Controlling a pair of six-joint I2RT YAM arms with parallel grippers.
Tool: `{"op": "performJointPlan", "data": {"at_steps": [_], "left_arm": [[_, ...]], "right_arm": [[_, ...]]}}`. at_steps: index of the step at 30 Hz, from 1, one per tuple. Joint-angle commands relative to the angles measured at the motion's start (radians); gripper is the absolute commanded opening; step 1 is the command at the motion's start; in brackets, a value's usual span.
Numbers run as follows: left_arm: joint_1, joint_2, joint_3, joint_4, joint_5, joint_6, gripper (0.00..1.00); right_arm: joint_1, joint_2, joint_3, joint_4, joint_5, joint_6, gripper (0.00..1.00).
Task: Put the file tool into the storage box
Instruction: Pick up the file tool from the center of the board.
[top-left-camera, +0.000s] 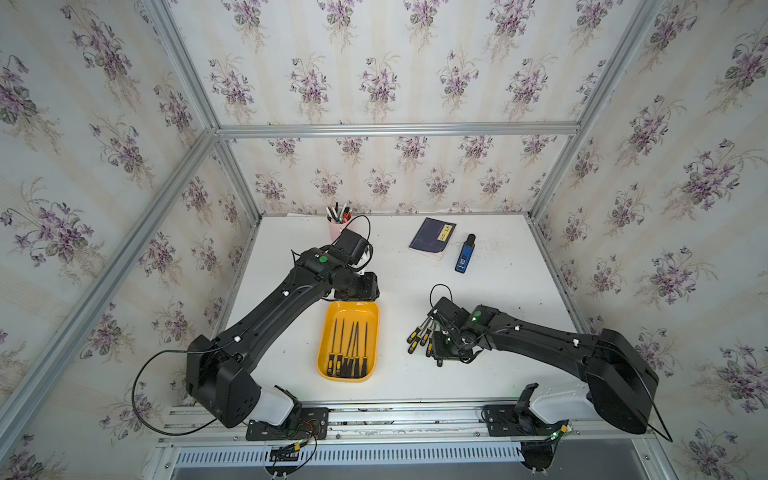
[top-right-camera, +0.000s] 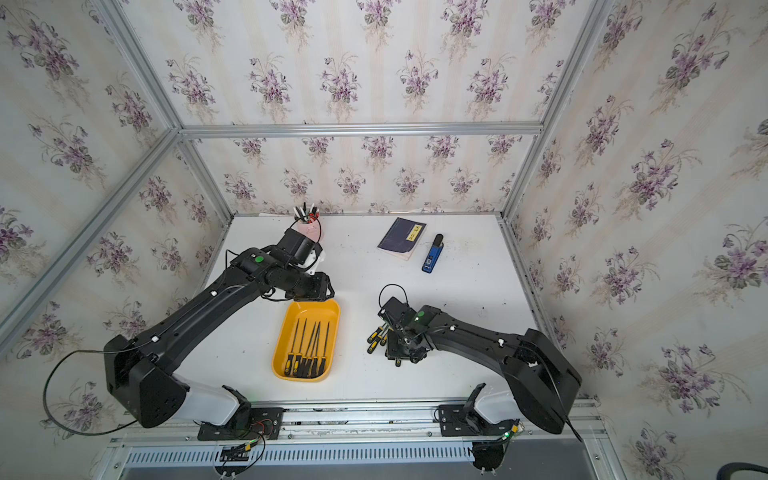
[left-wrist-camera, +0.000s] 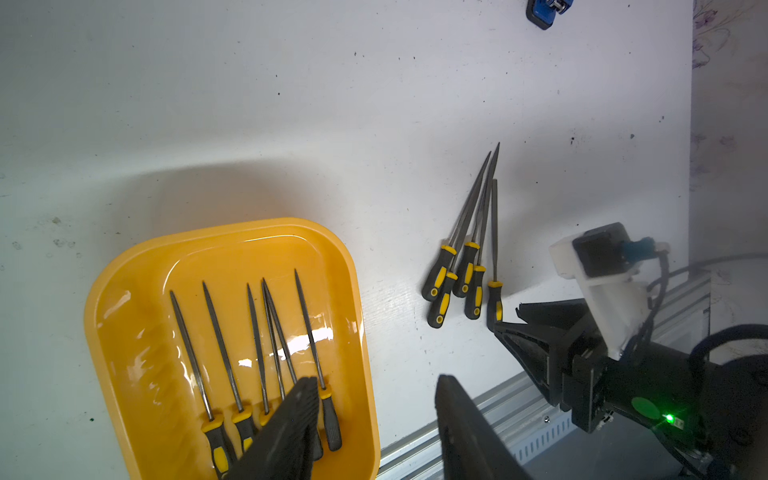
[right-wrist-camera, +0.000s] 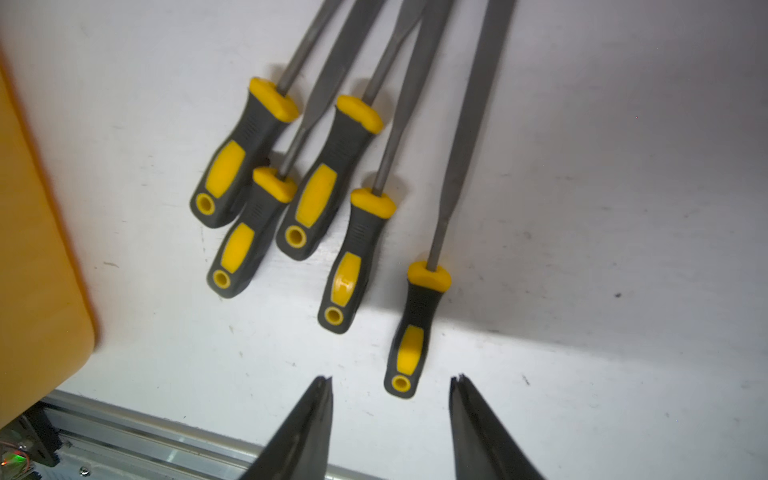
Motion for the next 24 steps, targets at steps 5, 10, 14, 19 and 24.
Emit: {"op": "performJointPlan", "data": {"at_steps": [5, 10, 14, 19, 24], "left_arm": [[0.002, -0.002, -0.010, 0.016, 0.005, 0.003, 0.51], [0.002, -0.004, -0.014, 0.017, 0.002, 0.006, 0.51], [0.002, 0.002, -0.011, 0.013, -0.002, 0.011, 0.51], [0.004, 0.002, -0.016, 0.011, -0.006, 0.017, 0.51], [0.006, -0.002, -0.024, 0.011, -0.009, 0.018, 0.51]], "right_arm": [[0.003, 0.044, -0.003, 0.001, 0.001, -0.022, 0.46], [0.002, 0.081, 0.005, 0.025, -0.002, -0.031, 0.43], [0.003, 0.129, 0.011, 0.021, 0.016, -0.031, 0.39], [0.003, 0.154, 0.014, 0.004, 0.037, -0.030, 0.23], [0.003, 0.119, -0.003, 0.009, 0.032, -0.042, 0.11]]}}
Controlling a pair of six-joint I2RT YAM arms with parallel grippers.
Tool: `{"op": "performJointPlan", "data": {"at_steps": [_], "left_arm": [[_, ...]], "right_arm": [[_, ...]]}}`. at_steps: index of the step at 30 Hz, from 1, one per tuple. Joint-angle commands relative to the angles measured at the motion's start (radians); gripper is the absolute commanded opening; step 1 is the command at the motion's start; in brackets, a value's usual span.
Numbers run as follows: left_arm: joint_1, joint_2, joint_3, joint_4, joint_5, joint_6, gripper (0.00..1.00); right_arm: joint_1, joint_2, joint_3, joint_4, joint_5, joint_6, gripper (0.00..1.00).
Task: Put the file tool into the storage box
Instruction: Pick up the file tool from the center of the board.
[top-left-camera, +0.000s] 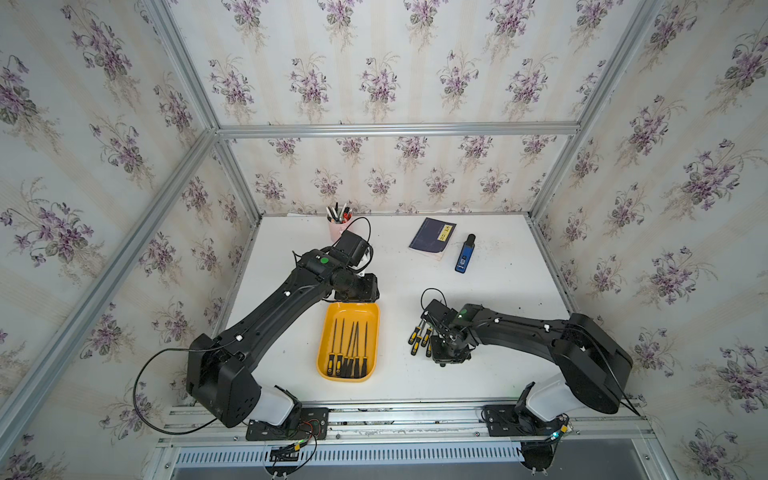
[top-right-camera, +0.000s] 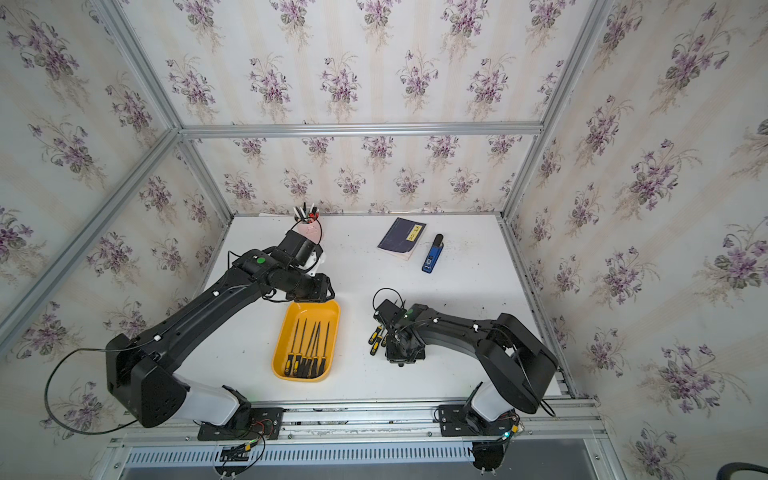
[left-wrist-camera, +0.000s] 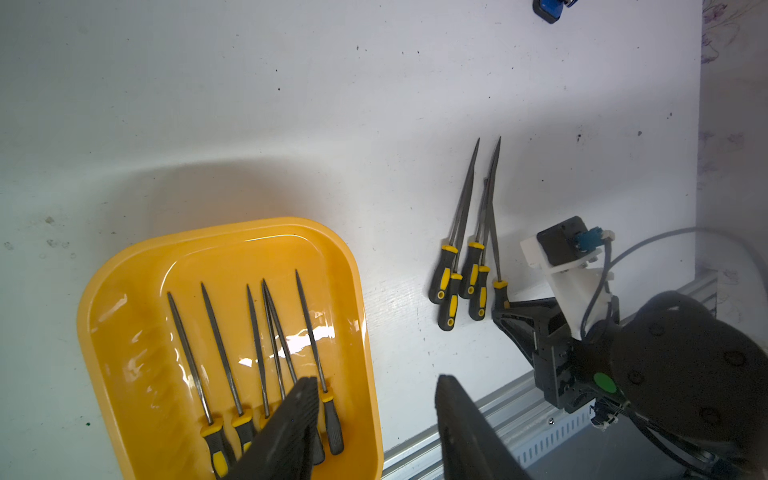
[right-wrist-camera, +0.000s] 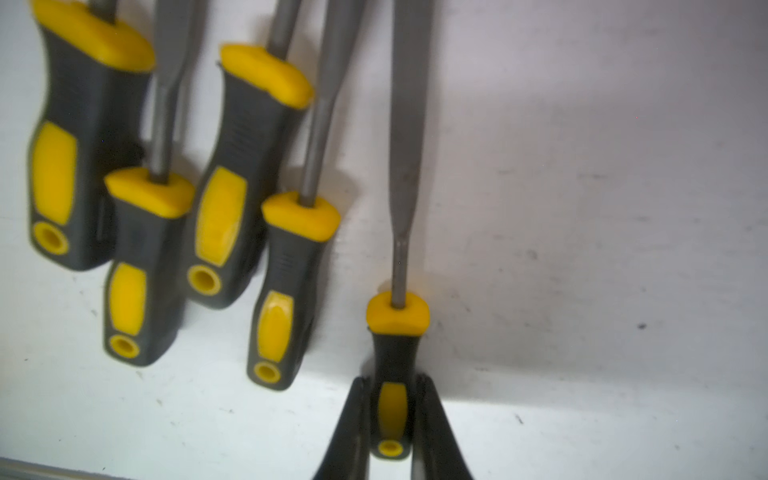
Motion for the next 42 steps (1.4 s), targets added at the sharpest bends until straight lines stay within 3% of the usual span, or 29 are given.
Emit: {"op": "performJointPlan", "data": {"at_steps": [1, 16, 19, 24, 29, 42], "left_arm": [[0.004, -0.003, 0.001, -0.001, -0.007, 0.012, 0.51], [0.015, 0.036, 0.112, 0.010, 0.085, 0.006, 0.51], [0.017, 0.051, 0.138, 0.048, 0.181, -0.011, 0.52], [0.020, 0.056, 0.121, 0.235, 0.396, -0.135, 0.52], [0.019, 0.079, 0.128, 0.352, 0.477, -0.268, 0.52], [-0.013, 0.100, 0.123, 0.310, 0.400, -0.272, 0.52]], "right_arm": [[0.002, -0.021, -0.014, 0.008, 0.022, -0.014, 0.09], [-0.016, -0.376, 0.033, -0.164, 0.035, -0.039, 0.07], [-0.020, -0.445, 0.058, -0.150, 0.021, -0.054, 0.06], [-0.020, -0.550, 0.075, 0.066, -0.071, -0.059, 0.05], [-0.016, -0.507, 0.102, 0.167, -0.116, -0.067, 0.05], [0.003, -0.395, 0.136, 0.241, -0.161, -0.080, 0.04]]}}
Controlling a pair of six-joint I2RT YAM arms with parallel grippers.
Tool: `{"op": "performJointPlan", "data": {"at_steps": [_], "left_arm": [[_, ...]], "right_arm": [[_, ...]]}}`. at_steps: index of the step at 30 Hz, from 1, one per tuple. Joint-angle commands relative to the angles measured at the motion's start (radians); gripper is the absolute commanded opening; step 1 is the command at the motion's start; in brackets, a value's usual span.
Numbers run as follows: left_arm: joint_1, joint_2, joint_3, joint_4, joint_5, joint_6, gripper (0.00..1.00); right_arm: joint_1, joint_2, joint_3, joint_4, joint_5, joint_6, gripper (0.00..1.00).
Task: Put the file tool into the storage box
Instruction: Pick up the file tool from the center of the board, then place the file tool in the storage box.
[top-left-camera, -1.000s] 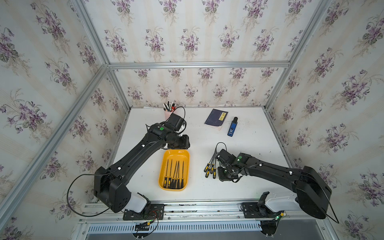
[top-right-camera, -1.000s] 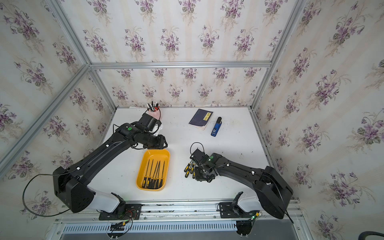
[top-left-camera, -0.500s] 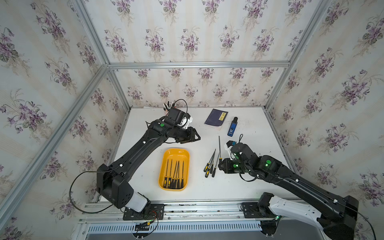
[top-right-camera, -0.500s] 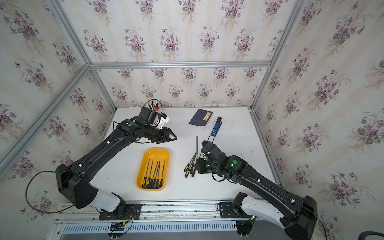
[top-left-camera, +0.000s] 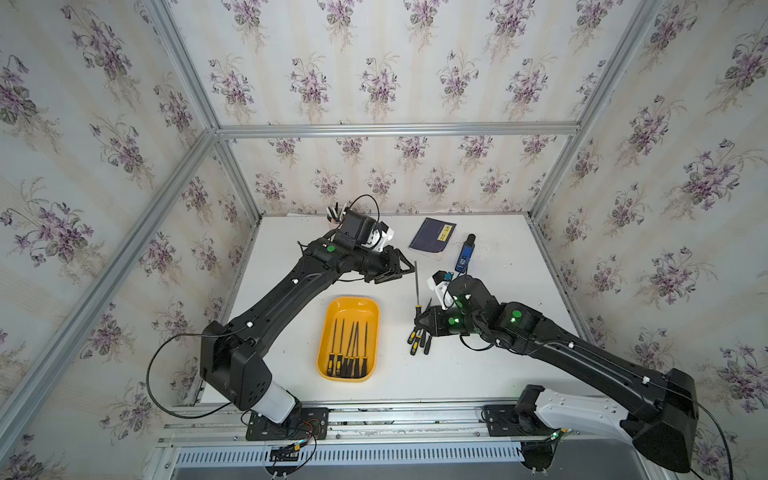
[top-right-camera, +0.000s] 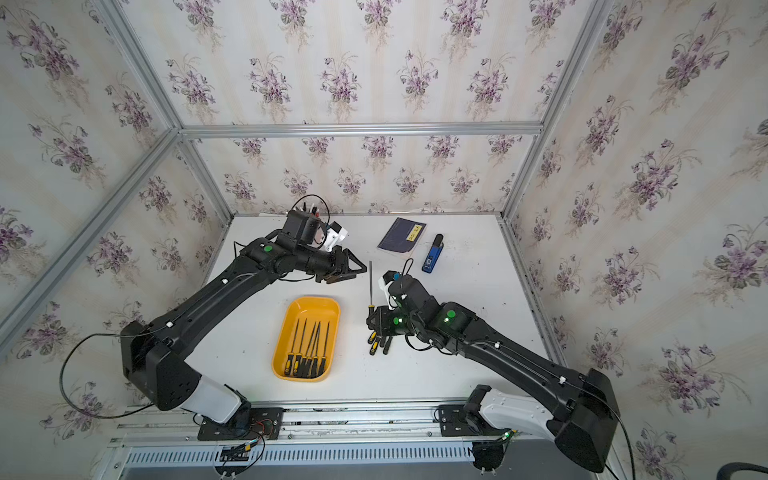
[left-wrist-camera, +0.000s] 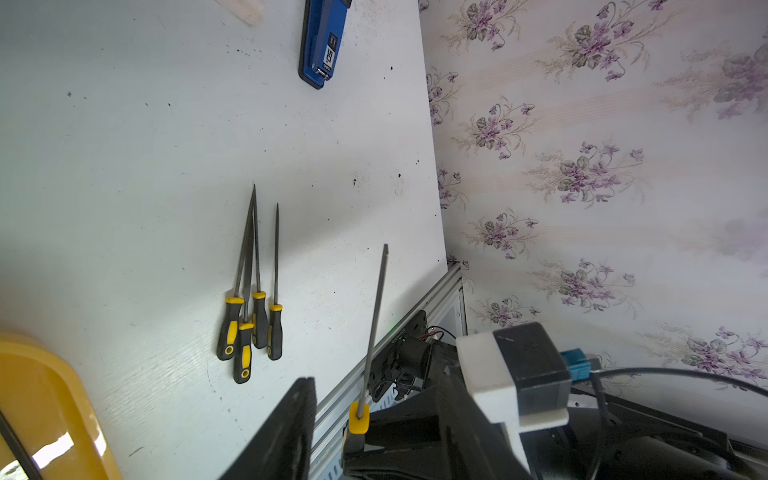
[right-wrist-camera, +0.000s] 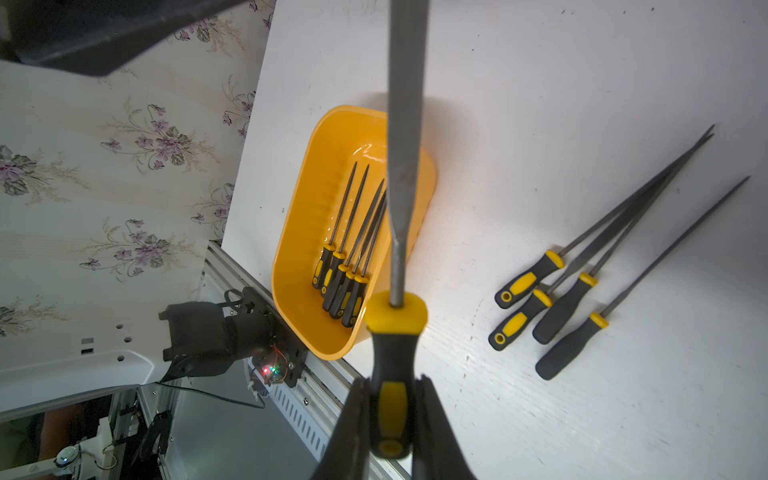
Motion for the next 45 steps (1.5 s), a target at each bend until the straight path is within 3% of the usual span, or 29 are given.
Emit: {"op": "performJointPlan", "data": {"at_steps": [1, 10, 17, 21, 26, 29, 31, 36, 39, 45], "left_arm": [[-0.007, 0.004, -0.017, 0.022, -0.037, -0.009, 0.52], [-0.018, 0.018, -0.020, 0.053, -0.129, -0.024, 0.51], [-0.021, 0.043, -0.015, 0.039, -0.164, -0.019, 0.44], [-0.023, 0.048, -0.015, 0.019, -0.209, -0.006, 0.29], [-0.024, 0.059, 0.002, -0.030, -0.244, 0.033, 0.00], [-0.025, 0.056, 0.000, -0.062, -0.273, 0.057, 0.00], [-0.023, 0.048, 0.002, -0.086, -0.289, 0.075, 0.00], [0.016, 0.007, 0.002, -0.183, -0.318, 0.137, 0.00], [0.060, -0.031, 0.003, -0.272, -0.381, 0.205, 0.00], [0.143, -0.093, -0.066, -0.381, -0.532, 0.343, 0.00]], "right_arm": [[0.004, 0.014, 0.016, 0.046, -0.020, -0.012, 0.04], [0.022, 0.052, 0.020, 0.082, -0.048, -0.006, 0.04], [0.033, 0.066, 0.020, 0.097, -0.051, -0.002, 0.04], [0.038, 0.072, 0.014, 0.109, -0.056, 0.001, 0.04], [0.042, 0.092, 0.010, 0.131, -0.090, 0.000, 0.04], [0.045, 0.107, 0.010, 0.136, -0.102, -0.005, 0.05], [0.046, 0.119, 0.013, 0.137, -0.114, -0.008, 0.11], [0.047, 0.120, 0.018, 0.121, -0.079, -0.013, 0.76], [0.046, 0.104, 0.017, 0.116, -0.055, -0.016, 0.96], [0.038, 0.111, 0.011, 0.099, -0.046, -0.020, 1.00]]}}
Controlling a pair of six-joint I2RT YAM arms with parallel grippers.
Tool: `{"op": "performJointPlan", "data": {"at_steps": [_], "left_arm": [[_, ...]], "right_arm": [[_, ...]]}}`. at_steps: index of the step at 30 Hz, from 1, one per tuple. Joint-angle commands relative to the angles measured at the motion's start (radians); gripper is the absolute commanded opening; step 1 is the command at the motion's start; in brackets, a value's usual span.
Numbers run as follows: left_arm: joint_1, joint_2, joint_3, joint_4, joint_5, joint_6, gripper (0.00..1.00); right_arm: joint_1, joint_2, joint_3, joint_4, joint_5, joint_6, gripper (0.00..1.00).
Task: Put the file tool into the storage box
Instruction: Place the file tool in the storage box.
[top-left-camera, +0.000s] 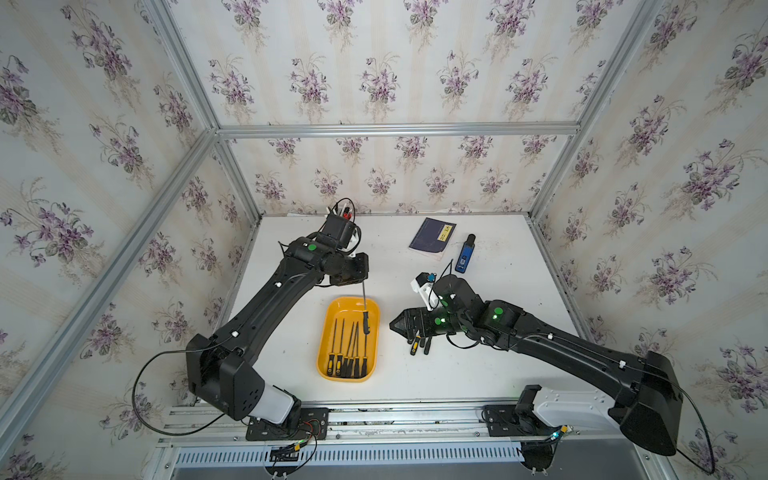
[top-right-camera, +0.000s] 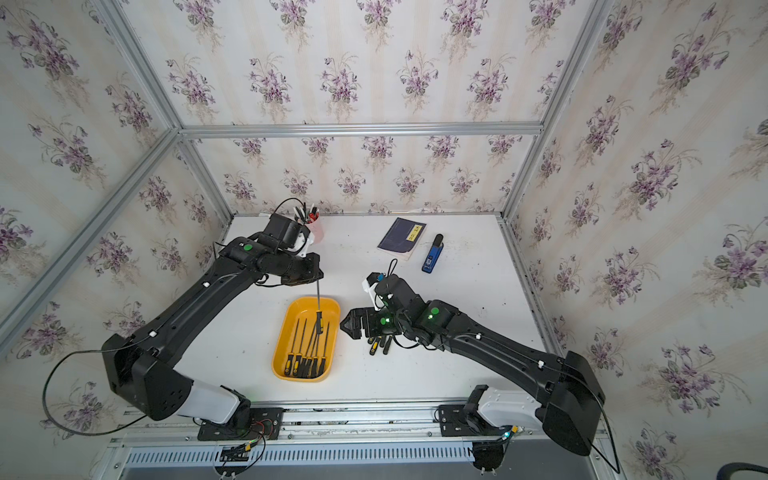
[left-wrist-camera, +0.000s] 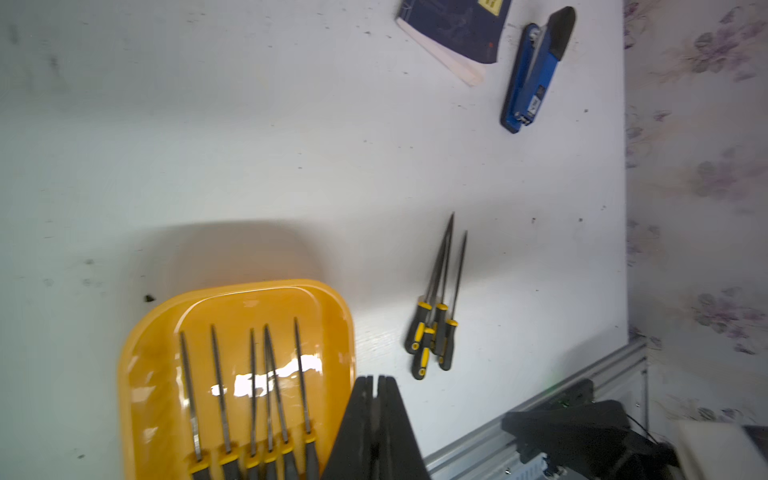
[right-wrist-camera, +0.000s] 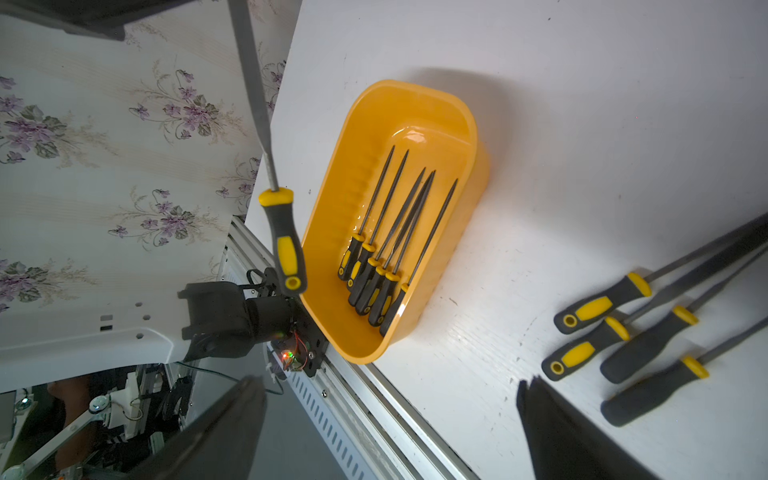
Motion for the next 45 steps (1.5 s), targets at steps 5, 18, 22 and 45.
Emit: {"op": "performJointPlan", "data": {"at_steps": [5, 18, 22, 45], "left_arm": [[0.043, -0.019, -0.136, -0.065, -0.190, 0.143, 0.00], [0.042, -0.003, -0.356, 0.065, -0.228, 0.126, 0.00], [0.040, 0.013, -0.405, 0.101, -0.231, 0.107, 0.00], [0.040, 0.087, -0.501, 0.189, -0.207, 0.094, 0.04]], "right_arm": [[-0.003, 0.027, 0.004, -0.006, 0.017, -0.013, 1.00], [-0.003, 0.014, -0.013, -0.020, 0.033, 0.003, 1.00], [-0.003, 0.025, -0.018, -0.024, 0.031, 0.008, 1.00], [-0.003, 0.040, -0.038, -0.036, 0.059, 0.021, 1.00]]}}
